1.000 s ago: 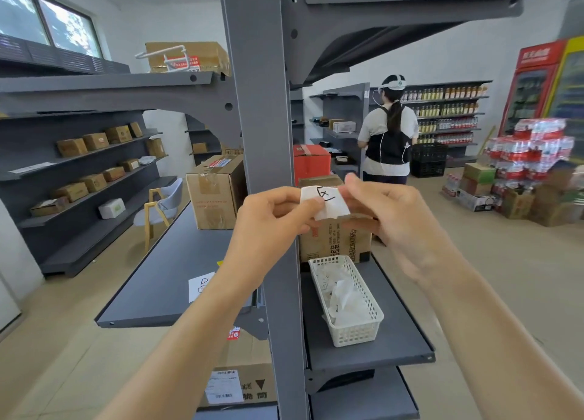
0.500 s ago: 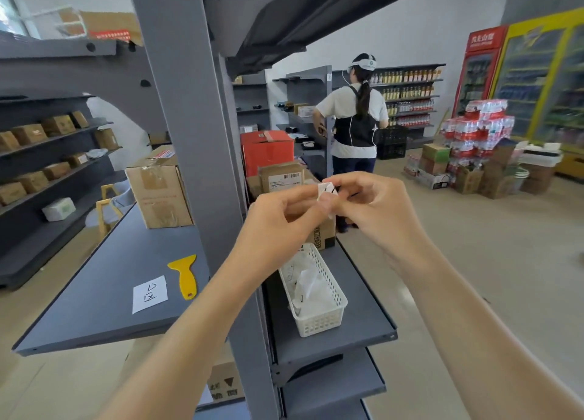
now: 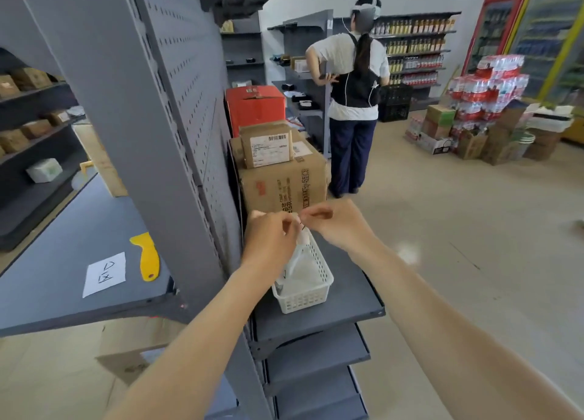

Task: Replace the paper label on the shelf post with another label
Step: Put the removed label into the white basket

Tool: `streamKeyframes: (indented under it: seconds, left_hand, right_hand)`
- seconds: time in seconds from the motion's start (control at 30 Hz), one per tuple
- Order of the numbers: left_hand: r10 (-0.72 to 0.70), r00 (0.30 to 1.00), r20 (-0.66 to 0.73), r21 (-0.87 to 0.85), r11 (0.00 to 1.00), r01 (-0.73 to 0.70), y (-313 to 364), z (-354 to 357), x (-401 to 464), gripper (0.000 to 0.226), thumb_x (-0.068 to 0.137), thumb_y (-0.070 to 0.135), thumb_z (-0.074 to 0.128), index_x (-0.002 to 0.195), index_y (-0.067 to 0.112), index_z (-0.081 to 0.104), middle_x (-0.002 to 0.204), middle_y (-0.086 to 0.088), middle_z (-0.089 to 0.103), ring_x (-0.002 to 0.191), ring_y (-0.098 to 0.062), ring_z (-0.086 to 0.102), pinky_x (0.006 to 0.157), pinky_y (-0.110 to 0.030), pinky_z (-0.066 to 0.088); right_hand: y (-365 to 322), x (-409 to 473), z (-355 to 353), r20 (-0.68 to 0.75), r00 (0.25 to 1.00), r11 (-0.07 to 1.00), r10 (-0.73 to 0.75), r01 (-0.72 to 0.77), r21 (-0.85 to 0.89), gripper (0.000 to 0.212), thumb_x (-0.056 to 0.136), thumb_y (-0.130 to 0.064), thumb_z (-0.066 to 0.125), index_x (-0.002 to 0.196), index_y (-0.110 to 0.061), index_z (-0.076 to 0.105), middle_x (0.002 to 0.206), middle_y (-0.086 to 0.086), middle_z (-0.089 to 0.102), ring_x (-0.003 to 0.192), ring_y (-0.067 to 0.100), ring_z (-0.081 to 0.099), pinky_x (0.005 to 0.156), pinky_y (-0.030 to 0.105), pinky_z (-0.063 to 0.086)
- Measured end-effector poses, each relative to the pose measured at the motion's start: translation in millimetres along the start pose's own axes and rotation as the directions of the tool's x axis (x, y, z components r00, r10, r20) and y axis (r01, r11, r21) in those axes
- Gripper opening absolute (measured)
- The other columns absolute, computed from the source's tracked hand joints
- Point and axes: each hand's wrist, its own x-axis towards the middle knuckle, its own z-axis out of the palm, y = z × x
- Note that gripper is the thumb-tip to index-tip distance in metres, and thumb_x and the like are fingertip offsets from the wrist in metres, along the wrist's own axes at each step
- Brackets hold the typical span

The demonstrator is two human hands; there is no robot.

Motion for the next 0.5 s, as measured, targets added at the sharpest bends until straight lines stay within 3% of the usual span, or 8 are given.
streamKeyframes:
  seconds: [0.07, 0.13, 0.2, 0.3, 0.4, 0.5]
  left_hand:
    - [-0.062, 0.997, 0.054, -0.027, 0.998, 0.064, -10.4, 15.2, 4.7, 0.016, 0.095, 0.024, 0.063, 0.099, 0.026, 0.078, 0.101, 0.0, 0.07, 0.08, -0.008, 0.057, 0.061, -0.011, 0.037]
    - [-0.112, 0.987, 0.116, -0.011, 0.993, 0.114, -21.2, 27.7, 6.5, 0.023, 0.097, 0.023, 0.064, 0.118, 0.021, 0.073, 0.1, 0.0, 0.071, 0.086, -0.011, 0.058, 0.066, -0.013, 0.039]
    - [-0.152, 0.98, 0.13, 0.011, 0.988, 0.152, -31.8, 37.6, 8.2, 0.027, 0.097, 0.02, 0.065, 0.124, 0.019, 0.07, 0.107, -0.003, 0.075, 0.095, -0.017, 0.067, 0.073, -0.017, 0.044]
    - [-0.169, 0.98, 0.106, 0.105, 0.982, 0.158, -43.8, 48.4, 9.5, 0.021, 0.098, 0.012, 0.058, 0.103, 0.021, 0.077, 0.104, -0.007, 0.077, 0.098, -0.027, 0.071, 0.075, -0.026, 0.049]
    - [-0.156, 0.983, 0.1, 0.188, 0.973, 0.135, -42.9, 48.0, 10.2, 0.029, 0.1, 0.008, 0.048, 0.104, 0.014, 0.076, 0.107, -0.014, 0.073, 0.099, -0.037, 0.069, 0.079, -0.04, 0.058]
    - [-0.123, 0.983, 0.136, 0.302, 0.95, 0.077, -37.9, 46.7, 10.3, 0.026, 0.096, 0.0, 0.042, 0.086, 0.01, 0.064, 0.097, -0.017, 0.069, 0.094, -0.04, 0.066, 0.069, -0.041, 0.051]
  right_hand:
    - [18.0, 9.2, 6.8, 0.009, 0.998, 0.999, 0.054, -0.054, -0.009, 0.014, 0.092, -0.021, 0.074, 0.087, -0.032, 0.08, 0.094, -0.012, 0.076, 0.099, 0.007, 0.069, 0.077, 0.015, 0.05]
    - [31.9, 14.4, 11.3, 0.039, 0.993, 0.994, 0.111, -0.11, -0.023, 0.018, 0.095, -0.015, 0.066, 0.097, -0.026, 0.081, 0.101, -0.007, 0.076, 0.1, 0.012, 0.069, 0.084, 0.025, 0.056]
    - [42.9, 18.5, 14.1, 0.063, 0.986, 0.987, 0.151, -0.148, -0.057, 0.026, 0.095, -0.008, 0.061, 0.099, -0.024, 0.08, 0.101, -0.002, 0.075, 0.089, 0.016, 0.068, 0.084, 0.034, 0.058]
    - [53.3, 24.5, 17.1, 0.084, 0.983, 0.985, 0.162, -0.156, -0.077, 0.03, 0.094, -0.004, 0.059, 0.099, -0.025, 0.08, 0.106, 0.001, 0.076, 0.091, 0.021, 0.071, 0.088, 0.038, 0.059]
    - [57.3, 27.5, 19.1, 0.106, 0.981, 0.986, 0.16, -0.153, -0.063, 0.029, 0.095, -0.006, 0.06, 0.096, -0.029, 0.078, 0.101, -0.003, 0.076, 0.087, 0.015, 0.067, 0.088, 0.035, 0.058]
    - [57.6, 28.0, 20.6, 0.115, 0.982, 0.989, 0.147, -0.143, -0.049, 0.029, 0.096, -0.007, 0.059, 0.099, -0.028, 0.079, 0.102, -0.003, 0.076, 0.083, 0.012, 0.064, 0.083, 0.032, 0.057]
